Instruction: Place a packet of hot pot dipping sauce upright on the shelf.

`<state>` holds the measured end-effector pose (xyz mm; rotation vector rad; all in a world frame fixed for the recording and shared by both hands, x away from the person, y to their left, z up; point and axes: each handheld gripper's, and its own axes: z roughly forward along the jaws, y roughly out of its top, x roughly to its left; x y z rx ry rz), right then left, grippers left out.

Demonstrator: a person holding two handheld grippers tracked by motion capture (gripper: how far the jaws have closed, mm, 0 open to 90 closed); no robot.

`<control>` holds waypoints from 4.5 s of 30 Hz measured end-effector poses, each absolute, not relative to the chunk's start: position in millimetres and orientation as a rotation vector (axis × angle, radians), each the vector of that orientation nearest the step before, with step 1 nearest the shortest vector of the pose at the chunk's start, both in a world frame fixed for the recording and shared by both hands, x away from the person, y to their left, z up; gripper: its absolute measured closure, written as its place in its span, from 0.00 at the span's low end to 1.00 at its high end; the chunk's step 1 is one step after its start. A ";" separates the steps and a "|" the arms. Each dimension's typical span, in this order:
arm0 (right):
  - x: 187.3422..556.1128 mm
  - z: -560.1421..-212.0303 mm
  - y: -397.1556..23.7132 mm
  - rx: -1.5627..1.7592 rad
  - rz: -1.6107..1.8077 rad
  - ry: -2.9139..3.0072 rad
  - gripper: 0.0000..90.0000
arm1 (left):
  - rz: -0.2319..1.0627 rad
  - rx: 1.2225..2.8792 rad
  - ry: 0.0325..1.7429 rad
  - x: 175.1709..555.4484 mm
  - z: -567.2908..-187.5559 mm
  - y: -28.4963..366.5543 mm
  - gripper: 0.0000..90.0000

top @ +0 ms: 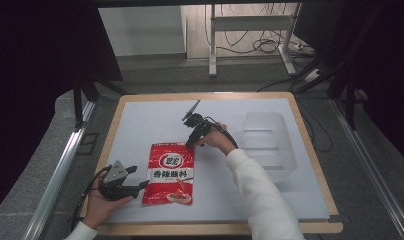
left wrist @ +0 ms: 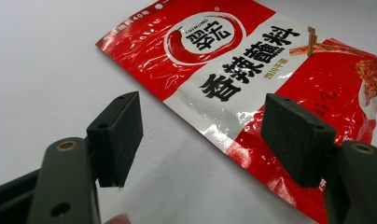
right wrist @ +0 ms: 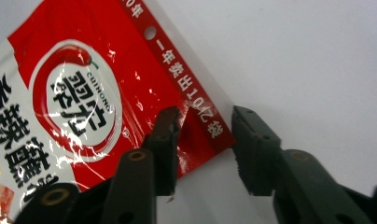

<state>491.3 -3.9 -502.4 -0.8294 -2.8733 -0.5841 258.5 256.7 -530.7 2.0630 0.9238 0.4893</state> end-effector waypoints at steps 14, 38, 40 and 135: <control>469.2 -487.1 -2.0 -0.613 -0.635 -2.999 0.98 | 0.489 2.071 0.922 259.3 -531.3 256.4 0.33; 417.6 -453.3 -21.2 -0.374 -0.872 -3.007 0.99 | 0.427 2.043 1.012 316.0 -533.6 262.8 0.33; 416.1 -453.1 -21.6 -0.373 -0.870 -3.007 0.99 | 0.403 2.036 1.013 330.2 -533.8 262.9 0.34; 380.0 -384.1 -7.1 -0.197 -0.790 -3.090 0.98 | 0.493 1.975 0.922 285.7 -525.8 276.7 0.37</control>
